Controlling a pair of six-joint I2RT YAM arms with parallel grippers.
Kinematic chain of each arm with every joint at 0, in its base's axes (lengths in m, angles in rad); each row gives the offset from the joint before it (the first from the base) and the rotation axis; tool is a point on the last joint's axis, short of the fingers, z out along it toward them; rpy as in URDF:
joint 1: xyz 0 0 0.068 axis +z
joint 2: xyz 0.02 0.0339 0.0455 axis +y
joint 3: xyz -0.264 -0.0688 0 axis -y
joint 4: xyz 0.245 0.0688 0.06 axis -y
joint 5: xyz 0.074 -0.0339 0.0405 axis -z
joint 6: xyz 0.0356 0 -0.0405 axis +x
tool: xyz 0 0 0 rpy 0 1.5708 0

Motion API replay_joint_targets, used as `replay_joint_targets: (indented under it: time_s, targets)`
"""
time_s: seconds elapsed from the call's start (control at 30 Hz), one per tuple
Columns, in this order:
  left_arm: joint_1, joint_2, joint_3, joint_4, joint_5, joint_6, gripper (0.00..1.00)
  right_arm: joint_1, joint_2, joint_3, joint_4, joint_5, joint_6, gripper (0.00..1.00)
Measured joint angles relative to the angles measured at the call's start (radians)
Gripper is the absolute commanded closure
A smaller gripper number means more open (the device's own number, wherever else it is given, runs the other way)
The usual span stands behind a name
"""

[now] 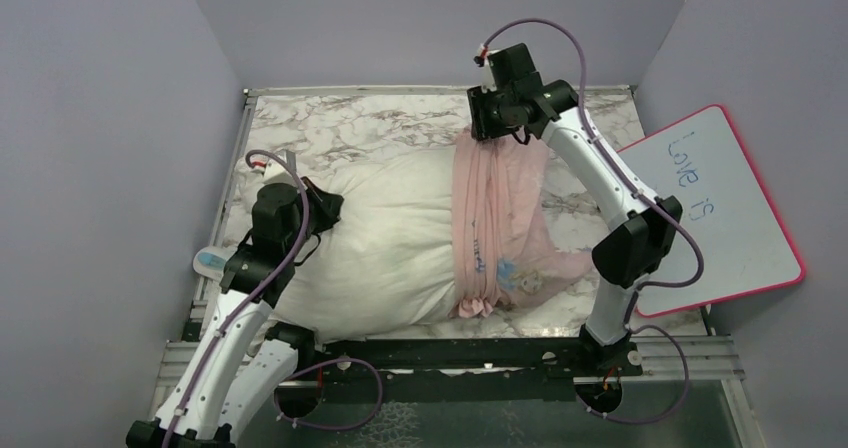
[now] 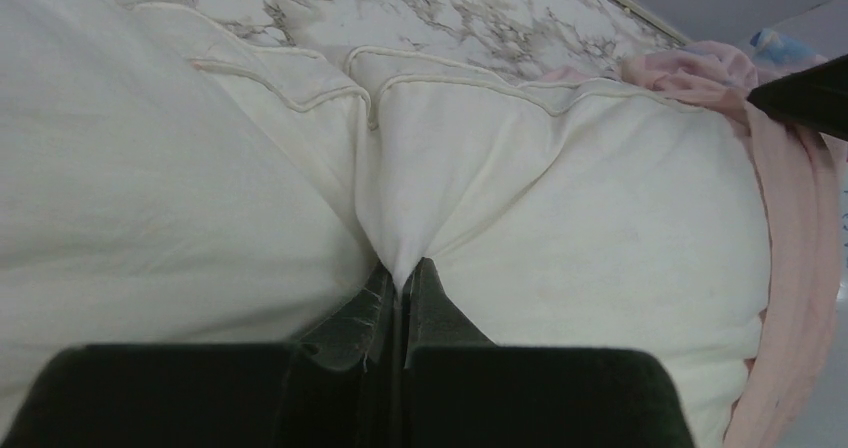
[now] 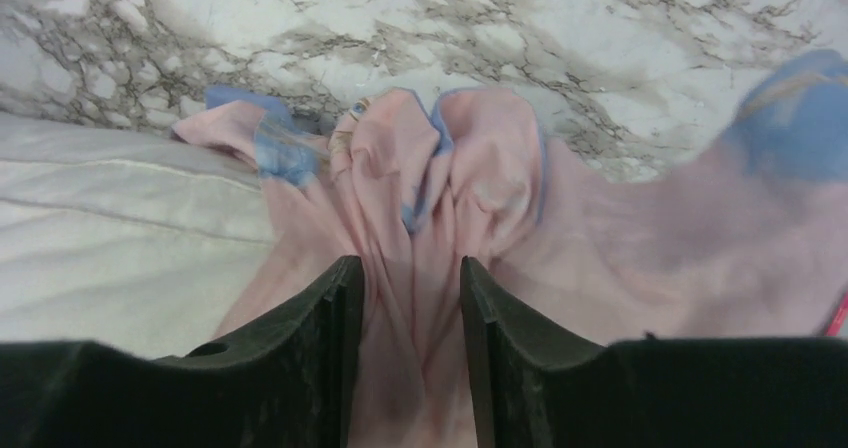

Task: Remove the pillowcase from the pillow
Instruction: Remove the pillow from the pillowcase.

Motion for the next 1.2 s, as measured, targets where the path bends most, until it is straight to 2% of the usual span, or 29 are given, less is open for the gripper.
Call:
replay_joint_targets:
  time_s: [0.1, 0.13, 0.2, 0.37, 0.43, 0.5, 0.57, 0.63, 0.7, 0.77, 0.83, 0.9, 1.03, 1.07, 1.2]
  targets:
    - [0.001, 0.082, 0.021, 0.021, -0.012, 0.012, 1.0, -0.028, -0.079, -0.074, 0.027, 0.002, 0.014, 0.15]
    - [0.001, 0.122, 0.041, 0.028, -0.015, 0.023, 1.0, -0.033, -0.121, -0.116, 0.041, 0.019, 0.014, 0.08]
    - [0.006, 0.179, 0.063, 0.054, -0.016, 0.039, 1.0, -0.044, -0.224, -0.217, 0.08, 0.078, 0.024, 0.02]
    - [0.014, 0.289, 0.098, 0.101, -0.013, 0.076, 1.0, -0.1, -0.486, -0.456, 0.2, 0.212, 0.087, 0.0]
    - [0.018, 0.33, 0.125, 0.105, -0.007, 0.089, 0.98, -0.223, -0.56, -0.534, 0.224, 0.19, 0.143, 0.0]
    - [0.023, 0.356, 0.143, 0.104, -0.001, 0.098, 0.92, -0.434, -0.604, -0.628, 0.269, 0.077, 0.187, 0.0]
    - [0.033, 0.37, 0.159, 0.097, 0.019, 0.114, 0.88, -0.594, -0.611, -0.719, 0.28, -0.014, 0.214, 0.0]
    - [0.04, 0.372, 0.173, 0.085, 0.032, 0.123, 0.76, -0.635, -0.604, -0.808, 0.28, -0.138, 0.23, 0.0]
    - [0.046, 0.374, 0.193, 0.071, 0.046, 0.138, 0.48, -0.622, -0.599, -0.89, 0.296, -0.283, 0.255, 0.0]
    - [0.05, 0.381, 0.22, 0.053, 0.061, 0.146, 0.3, -0.607, -0.589, -0.96, 0.326, -0.414, 0.283, 0.0]
    - [0.052, 0.4, 0.269, 0.028, 0.091, 0.156, 0.22, -0.604, -0.563, -1.004, 0.365, -0.528, 0.31, 0.0]
    - [0.051, 0.419, 0.322, 0.011, 0.132, 0.169, 0.19, -0.605, -0.515, -1.012, 0.392, -0.6, 0.326, 0.0]
    - [0.053, 0.453, 0.442, -0.008, 0.259, 0.195, 0.18, -0.605, -0.391, -1.015, 0.475, -0.756, 0.344, 0.01]
    - [0.049, 0.463, 0.476, -0.007, 0.319, 0.199, 0.18, -0.605, -0.367, -1.02, 0.498, -0.79, 0.351, 0.04]
    - [-0.019, 0.504, 0.545, 0.016, 0.428, 0.2, 0.18, -0.61, -0.324, -1.076, 0.631, -0.912, 0.415, 0.41]
